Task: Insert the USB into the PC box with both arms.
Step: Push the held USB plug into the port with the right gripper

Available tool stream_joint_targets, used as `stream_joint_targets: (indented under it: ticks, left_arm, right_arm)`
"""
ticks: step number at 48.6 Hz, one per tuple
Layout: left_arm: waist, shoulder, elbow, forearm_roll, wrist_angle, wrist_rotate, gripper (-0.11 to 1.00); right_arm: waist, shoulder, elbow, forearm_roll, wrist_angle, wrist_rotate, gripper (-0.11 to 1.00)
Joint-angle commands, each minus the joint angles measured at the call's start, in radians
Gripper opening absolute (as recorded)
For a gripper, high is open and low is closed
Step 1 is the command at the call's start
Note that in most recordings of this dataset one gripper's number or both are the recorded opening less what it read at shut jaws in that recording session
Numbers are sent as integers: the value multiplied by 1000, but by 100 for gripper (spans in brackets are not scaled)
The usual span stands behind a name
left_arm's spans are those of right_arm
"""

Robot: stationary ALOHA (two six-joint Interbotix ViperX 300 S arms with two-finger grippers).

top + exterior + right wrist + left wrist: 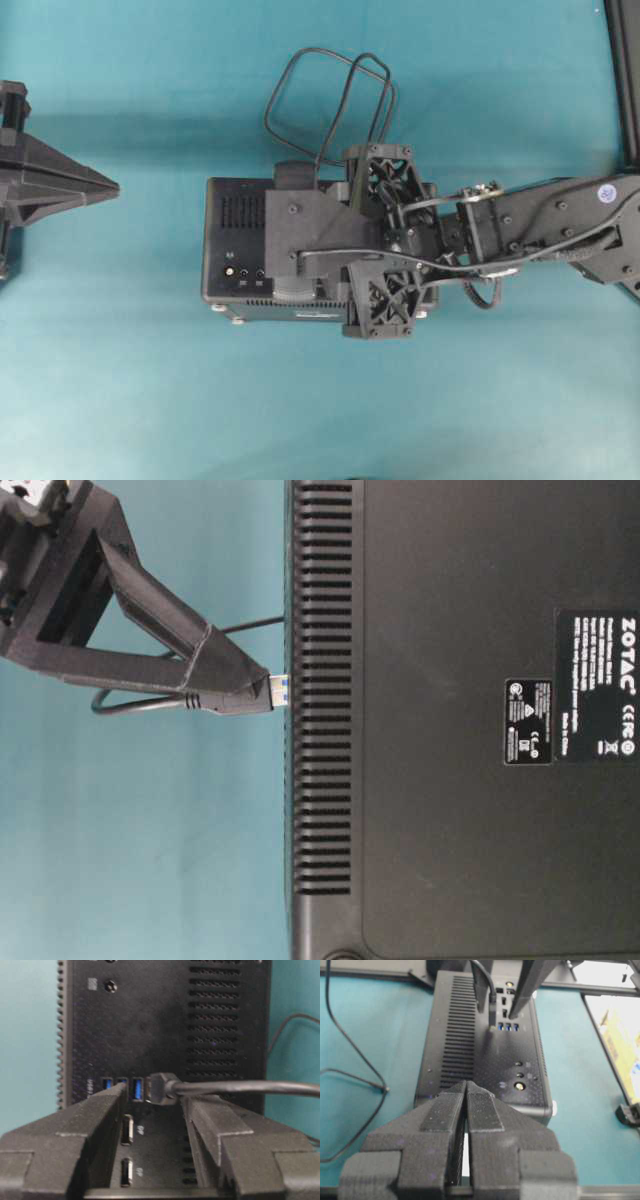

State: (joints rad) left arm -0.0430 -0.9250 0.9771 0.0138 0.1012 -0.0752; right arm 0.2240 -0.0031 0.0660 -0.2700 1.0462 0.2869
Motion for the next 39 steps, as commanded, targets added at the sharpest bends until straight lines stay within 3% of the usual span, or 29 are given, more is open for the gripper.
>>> stream_joint_targets:
  ticks: [1, 13, 28, 39]
  left_arm:
    - [-2, 5, -11, 2, -8, -2, 0]
    - [-2, 5, -12, 2, -8, -2, 0]
    - [-2, 5, -14, 2, -9, -2, 0]
    - [-2, 5, -15, 2, -9, -5, 0]
  right_arm:
    - [-3, -40, -9, -11, 0, 2, 53]
    - [-11, -72, 0, -35, -37, 35, 53]
    - [-21, -135, 104, -35, -242, 100, 53]
    - [-40, -140, 144, -34, -324, 121, 53]
